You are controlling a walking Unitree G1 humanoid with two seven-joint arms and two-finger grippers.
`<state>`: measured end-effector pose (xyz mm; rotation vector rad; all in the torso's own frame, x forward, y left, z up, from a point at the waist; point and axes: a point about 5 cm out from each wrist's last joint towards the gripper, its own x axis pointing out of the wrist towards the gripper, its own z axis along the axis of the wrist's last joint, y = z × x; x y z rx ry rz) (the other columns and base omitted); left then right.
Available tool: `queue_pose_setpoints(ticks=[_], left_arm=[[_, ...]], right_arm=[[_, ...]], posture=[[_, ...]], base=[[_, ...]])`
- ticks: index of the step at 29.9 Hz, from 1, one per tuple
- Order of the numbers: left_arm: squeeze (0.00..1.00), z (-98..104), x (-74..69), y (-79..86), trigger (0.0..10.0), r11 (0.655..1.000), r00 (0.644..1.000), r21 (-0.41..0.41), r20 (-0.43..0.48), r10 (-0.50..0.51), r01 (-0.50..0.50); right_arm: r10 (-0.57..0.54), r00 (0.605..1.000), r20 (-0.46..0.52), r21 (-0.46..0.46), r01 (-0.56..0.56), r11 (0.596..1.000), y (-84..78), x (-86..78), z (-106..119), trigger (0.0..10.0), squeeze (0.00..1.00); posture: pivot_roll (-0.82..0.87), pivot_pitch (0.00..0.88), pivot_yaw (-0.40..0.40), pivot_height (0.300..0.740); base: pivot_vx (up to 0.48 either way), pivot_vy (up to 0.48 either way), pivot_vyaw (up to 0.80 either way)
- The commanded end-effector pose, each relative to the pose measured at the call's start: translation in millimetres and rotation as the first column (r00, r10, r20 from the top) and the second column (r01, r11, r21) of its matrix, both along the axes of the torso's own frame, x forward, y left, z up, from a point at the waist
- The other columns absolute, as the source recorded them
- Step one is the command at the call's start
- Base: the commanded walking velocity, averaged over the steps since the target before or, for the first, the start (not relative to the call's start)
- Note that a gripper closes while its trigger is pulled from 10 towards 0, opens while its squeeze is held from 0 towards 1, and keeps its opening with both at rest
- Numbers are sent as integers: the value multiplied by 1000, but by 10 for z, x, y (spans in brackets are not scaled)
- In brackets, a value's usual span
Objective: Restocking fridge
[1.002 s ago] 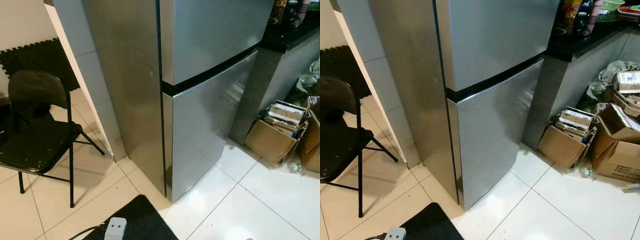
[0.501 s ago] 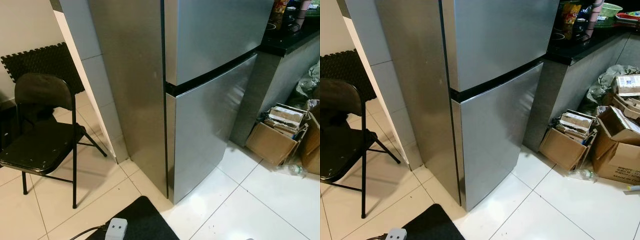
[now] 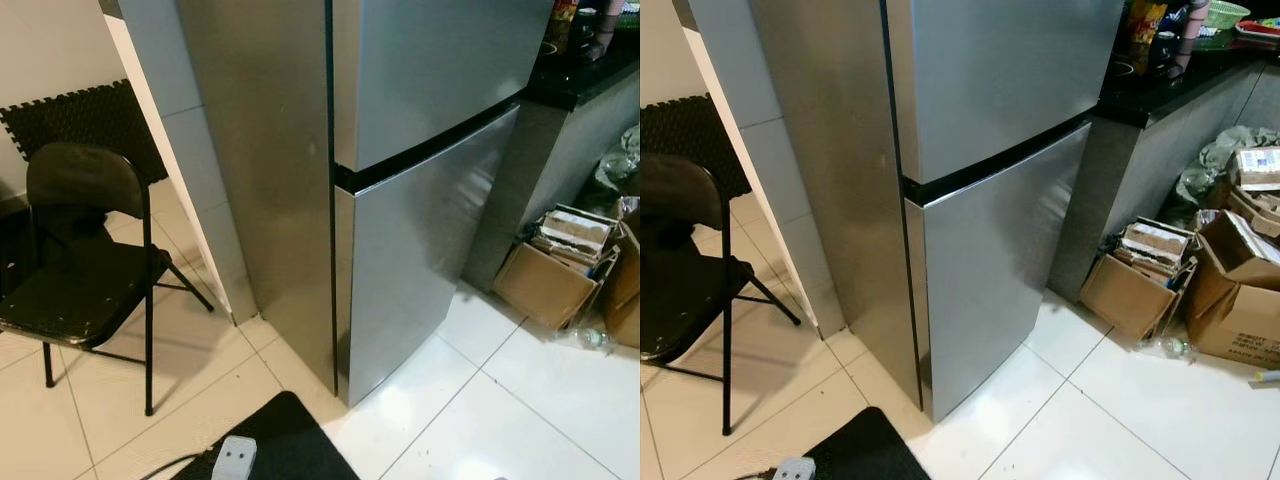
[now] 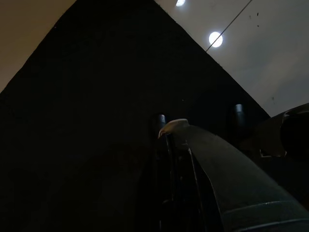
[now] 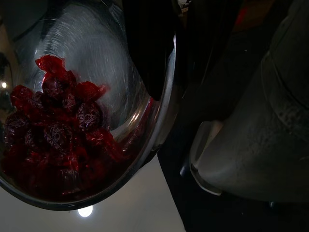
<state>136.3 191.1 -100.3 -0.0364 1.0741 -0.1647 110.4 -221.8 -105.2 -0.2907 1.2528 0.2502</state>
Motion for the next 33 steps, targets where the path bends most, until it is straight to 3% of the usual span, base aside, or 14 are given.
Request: queue_pose_setpoints(ticks=[1, 16, 33], left_arm=[[0, -3, -24, 36, 10000, 1000, 1000, 10, -7, -11, 11], [0, 1, -16, 37, 10000, 1000, 1000, 6, 1, -1, 1], [0, -10, -35, 25, 10000, 1000, 1000, -7, -17, 19, -19]], right_arm=[[19, 1000, -9, 14, -18, 1000, 52, -26, -16, 10000, 0], [16, 1000, -7, 16, -16, 1000, 66, -29, -20, 10000, 0], [16, 1000, -8, 14, -16, 1000, 68, -33, -22, 10000, 0]], posture=[[15, 0, 8, 740], [16, 0, 11, 740], [16, 0, 10, 740]], base=[[345, 0, 0], [345, 0, 0], [0, 0, 0]])
